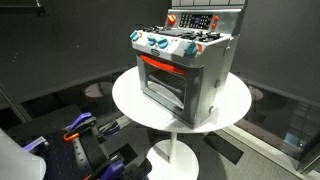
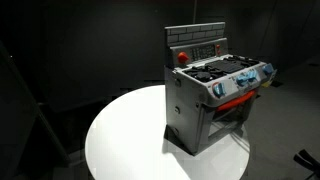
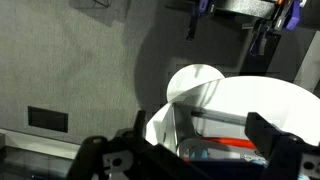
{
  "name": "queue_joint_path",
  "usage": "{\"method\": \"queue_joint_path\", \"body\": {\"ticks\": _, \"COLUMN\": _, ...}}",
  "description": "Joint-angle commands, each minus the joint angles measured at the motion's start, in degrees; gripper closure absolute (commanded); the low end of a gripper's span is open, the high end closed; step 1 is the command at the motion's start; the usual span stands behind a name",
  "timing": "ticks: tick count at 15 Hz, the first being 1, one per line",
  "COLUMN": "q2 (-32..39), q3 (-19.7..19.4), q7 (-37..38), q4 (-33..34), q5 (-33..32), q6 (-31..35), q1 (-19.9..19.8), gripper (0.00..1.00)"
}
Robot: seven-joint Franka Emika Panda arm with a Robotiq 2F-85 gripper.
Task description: Press the top right orange button on the stove
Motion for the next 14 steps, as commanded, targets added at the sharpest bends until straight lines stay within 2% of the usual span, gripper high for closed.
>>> {"method": "queue_joint_path", "body": {"ticks": 1, "q2": 0.1, "q3": 0.1, "q7": -0.1, "q4": 0.2, "q5": 0.1, "q6": -0.1, "q1": -0.1, "gripper": 0.00}}
{"method": "queue_joint_path", "body": {"ticks": 6, "q2": 0.7, "q3": 0.2, "q7": 1.0, "q4": 0.4, "q5": 0.5, "q6": 1.9, "q1": 0.0, "gripper": 0.00}}
{"method": "queue_joint_path", "body": {"ticks": 14, "q2": 7.2, "q3": 1.5, "q7": 4.1, "q4": 0.8, "q5": 2.8, "q6": 15.0, "q1": 0.8, "gripper": 0.00}}
